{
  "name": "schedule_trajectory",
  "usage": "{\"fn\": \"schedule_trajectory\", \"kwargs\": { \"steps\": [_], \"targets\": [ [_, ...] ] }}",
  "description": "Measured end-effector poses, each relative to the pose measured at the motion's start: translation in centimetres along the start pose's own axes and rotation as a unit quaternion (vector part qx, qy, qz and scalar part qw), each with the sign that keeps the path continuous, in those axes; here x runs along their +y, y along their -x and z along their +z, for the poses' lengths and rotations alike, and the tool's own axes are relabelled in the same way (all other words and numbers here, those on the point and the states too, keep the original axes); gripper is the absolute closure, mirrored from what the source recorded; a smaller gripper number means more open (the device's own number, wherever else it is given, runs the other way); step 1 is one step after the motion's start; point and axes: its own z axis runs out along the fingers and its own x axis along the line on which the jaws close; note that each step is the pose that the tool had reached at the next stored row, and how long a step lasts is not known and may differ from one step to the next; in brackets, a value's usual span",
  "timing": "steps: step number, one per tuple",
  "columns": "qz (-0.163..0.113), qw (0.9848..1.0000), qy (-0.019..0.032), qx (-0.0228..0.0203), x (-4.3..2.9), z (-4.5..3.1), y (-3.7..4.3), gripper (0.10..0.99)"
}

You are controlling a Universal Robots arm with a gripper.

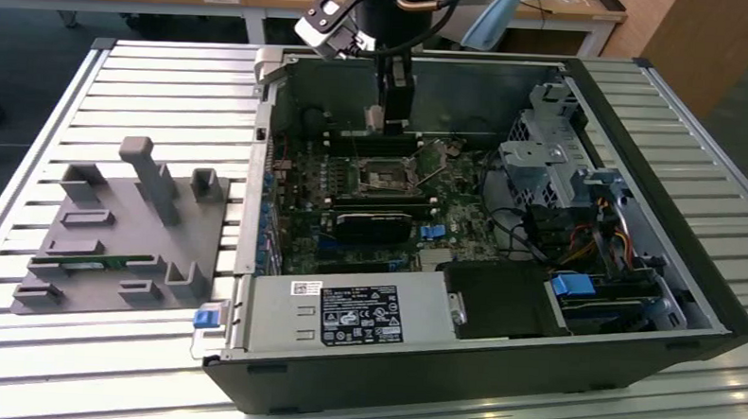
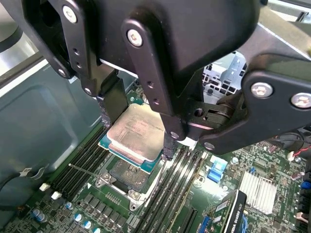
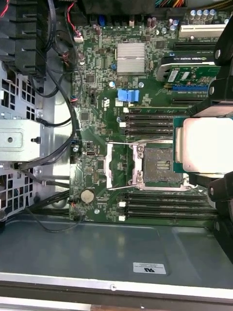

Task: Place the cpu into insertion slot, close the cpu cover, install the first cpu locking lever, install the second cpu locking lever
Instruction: 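Place the cpu into insertion slot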

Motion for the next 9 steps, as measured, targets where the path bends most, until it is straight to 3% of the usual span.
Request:
{"fn": "schedule_trajectory", "kwargs": {
  "steps": [9],
  "targets": [
    [0.0, 1.0, -0.0001, -0.0001, -0.05, 0.69, 0.0, 0.545]
  ]
}}
